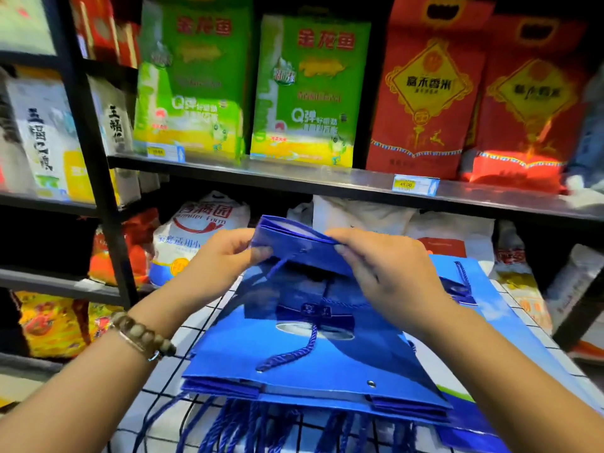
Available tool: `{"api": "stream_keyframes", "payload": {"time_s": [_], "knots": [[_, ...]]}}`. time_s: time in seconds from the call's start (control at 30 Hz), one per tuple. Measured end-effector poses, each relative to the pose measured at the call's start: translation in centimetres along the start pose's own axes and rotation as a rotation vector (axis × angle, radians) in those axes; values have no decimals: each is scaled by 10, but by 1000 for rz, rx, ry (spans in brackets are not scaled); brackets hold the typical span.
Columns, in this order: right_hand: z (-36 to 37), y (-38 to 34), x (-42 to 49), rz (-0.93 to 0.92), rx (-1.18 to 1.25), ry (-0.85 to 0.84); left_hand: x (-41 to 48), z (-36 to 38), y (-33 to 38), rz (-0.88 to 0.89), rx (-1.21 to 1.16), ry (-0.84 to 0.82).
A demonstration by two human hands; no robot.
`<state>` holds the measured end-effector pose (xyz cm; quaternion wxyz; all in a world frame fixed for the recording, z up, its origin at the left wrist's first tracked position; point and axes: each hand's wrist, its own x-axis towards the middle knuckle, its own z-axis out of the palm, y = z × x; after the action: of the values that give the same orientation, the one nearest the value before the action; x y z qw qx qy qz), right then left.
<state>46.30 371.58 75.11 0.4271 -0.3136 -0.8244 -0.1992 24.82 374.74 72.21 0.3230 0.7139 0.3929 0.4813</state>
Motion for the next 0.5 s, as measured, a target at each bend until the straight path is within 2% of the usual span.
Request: {"api": "stream_keyframes", "payload": {"time_s": [0.07, 0.13, 0.2, 0.23, 0.3, 0.37, 0.5], "knots": [[-5, 7, -2, 14, 91, 207, 10, -1, 2, 33, 3, 56], [-10, 19, -2, 66, 249, 516, 18, -3, 7, 92, -55, 143], [-9, 35, -2, 273, 428, 745, 27, -10, 15, 113, -108, 245], [-6, 41, -1, 394, 515, 750, 32, -14, 18, 103, -145, 298], [4, 50, 6, 554, 668, 561, 41, -23, 30, 87, -207, 355], [15, 55, 17, 618, 807, 389, 47, -27, 48, 79, -222, 363], [20, 62, 44, 743, 863, 468, 61, -35, 75, 112, -179, 437]]}}
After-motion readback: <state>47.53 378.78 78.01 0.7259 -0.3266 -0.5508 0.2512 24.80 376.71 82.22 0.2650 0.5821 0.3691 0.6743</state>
